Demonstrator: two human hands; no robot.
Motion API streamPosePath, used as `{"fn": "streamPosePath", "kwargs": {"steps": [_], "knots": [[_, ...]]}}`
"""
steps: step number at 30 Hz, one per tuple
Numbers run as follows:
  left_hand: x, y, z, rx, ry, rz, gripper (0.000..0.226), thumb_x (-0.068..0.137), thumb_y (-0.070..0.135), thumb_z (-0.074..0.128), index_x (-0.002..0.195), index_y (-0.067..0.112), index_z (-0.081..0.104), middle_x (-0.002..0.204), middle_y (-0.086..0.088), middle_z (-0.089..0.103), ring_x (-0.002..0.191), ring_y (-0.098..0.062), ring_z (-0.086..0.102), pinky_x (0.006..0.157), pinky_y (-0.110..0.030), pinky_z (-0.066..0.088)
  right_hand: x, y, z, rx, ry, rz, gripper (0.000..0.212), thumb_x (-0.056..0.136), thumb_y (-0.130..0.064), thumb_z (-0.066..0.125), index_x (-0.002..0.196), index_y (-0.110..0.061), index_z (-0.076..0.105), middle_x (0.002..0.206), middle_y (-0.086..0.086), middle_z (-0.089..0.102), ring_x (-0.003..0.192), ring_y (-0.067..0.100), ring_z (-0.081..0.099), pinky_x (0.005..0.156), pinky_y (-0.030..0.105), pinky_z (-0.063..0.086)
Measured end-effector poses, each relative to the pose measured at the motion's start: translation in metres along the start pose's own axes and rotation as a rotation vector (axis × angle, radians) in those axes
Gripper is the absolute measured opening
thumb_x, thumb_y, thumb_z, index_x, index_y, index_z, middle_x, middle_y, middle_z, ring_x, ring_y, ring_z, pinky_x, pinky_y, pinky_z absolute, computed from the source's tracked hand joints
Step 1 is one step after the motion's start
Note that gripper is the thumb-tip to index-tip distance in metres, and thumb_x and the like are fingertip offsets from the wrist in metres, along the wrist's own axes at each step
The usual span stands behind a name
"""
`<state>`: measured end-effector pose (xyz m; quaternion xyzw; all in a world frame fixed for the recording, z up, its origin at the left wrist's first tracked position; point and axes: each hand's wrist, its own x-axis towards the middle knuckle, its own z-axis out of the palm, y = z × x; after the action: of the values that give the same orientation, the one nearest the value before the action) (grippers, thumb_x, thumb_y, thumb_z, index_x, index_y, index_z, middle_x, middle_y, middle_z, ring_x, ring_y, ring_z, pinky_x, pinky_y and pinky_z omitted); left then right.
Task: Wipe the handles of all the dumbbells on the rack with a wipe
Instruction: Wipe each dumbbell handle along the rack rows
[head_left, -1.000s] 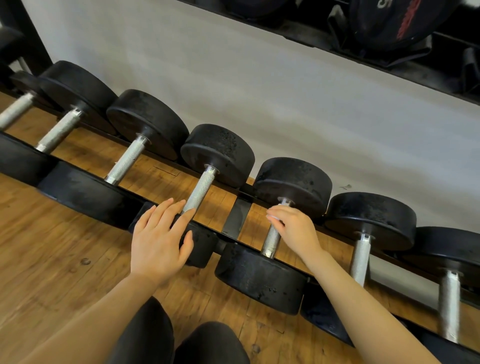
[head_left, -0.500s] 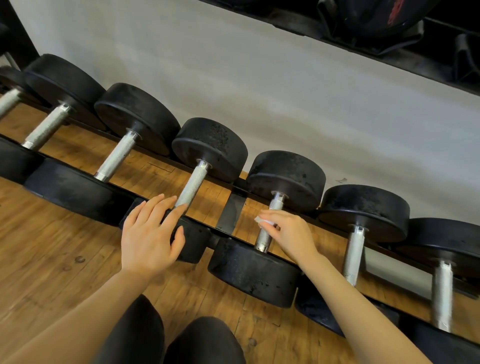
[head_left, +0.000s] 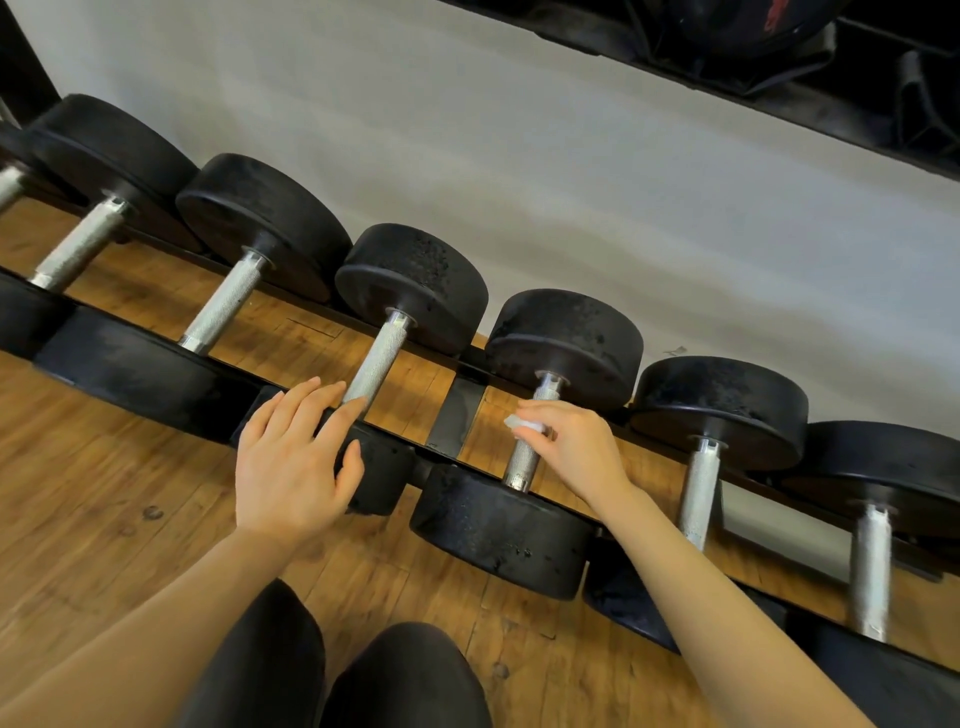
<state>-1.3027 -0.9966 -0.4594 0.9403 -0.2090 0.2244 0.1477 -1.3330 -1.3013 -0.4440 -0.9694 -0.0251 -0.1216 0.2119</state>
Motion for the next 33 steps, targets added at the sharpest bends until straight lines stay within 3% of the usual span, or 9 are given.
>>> {"fn": "streamPosePath", "kwargs": {"steps": [8,12,17,23,29,33], "knots": [[0.0,-0.001,0.0,0.002,-0.011,-0.001,0.048,0.092,0.035,0.039,0.125,0.013,0.066,0.13,-0.01,0.061,0.131,-0.029,0.048,0.109,-0.047,0.031,-0.006,0.002,-0.007,0.045,-0.031,-0.041,0.026,0.089,-0.031,0.065,0.113,-0.024,0.07,0.121,-0.008,0.065,0.111,0.002,0.057,0.097,0.028,0.048],[0.0,-0.001,-0.001,-0.009,0.0,0.004,0.047,0.092,0.034,0.04,0.124,0.013,0.066,0.13,-0.01,0.061,0.13,-0.03,0.049,0.109,-0.048,0.032,-0.008,0.004,-0.007,0.004,0.103,0.022,0.022,0.087,-0.029,0.067,0.107,-0.019,0.073,0.114,-0.007,0.057,0.095,0.003,0.055,0.08,0.014,0.046],[0.0,-0.002,0.0,-0.01,0.014,0.014,0.046,0.092,0.034,0.04,0.124,0.012,0.066,0.13,-0.01,0.061,0.13,-0.03,0.049,0.108,-0.048,0.032,-0.016,-0.008,0.0,-0.05,-0.052,-0.032,0.022,0.087,-0.033,0.066,0.104,-0.021,0.073,0.098,-0.013,0.047,0.087,0.001,0.049,0.07,0.01,0.042],[0.0,-0.001,-0.001,-0.007,0.033,0.017,0.047,0.091,0.034,0.04,0.123,0.012,0.067,0.128,-0.011,0.063,0.128,-0.031,0.051,0.108,-0.047,0.032,-0.013,-0.001,0.003,-0.039,0.178,0.105,0.023,0.087,-0.031,0.067,0.107,-0.021,0.074,0.099,-0.007,0.055,0.094,0.005,0.043,0.074,0.009,0.032],[0.0,-0.001,0.0,-0.006,0.026,0.005,0.046,0.092,0.034,0.04,0.123,0.013,0.067,0.128,-0.01,0.062,0.129,-0.03,0.05,0.109,-0.046,0.031,-0.022,0.005,-0.002,0.087,0.106,0.083,0.022,0.085,-0.025,0.069,0.106,-0.019,0.073,0.098,-0.008,0.058,0.092,0.007,0.054,0.081,0.024,0.048],[0.0,-0.001,0.0,0.001,0.019,0.013,0.045,0.091,0.033,0.042,0.124,0.014,0.066,0.129,-0.009,0.062,0.129,-0.029,0.049,0.108,-0.047,0.032,-0.011,0.005,-0.011,0.117,0.167,0.146,0.019,0.086,-0.02,0.069,0.105,-0.019,0.073,0.098,-0.01,0.056,0.088,0.001,0.054,0.079,0.012,0.041]]}}
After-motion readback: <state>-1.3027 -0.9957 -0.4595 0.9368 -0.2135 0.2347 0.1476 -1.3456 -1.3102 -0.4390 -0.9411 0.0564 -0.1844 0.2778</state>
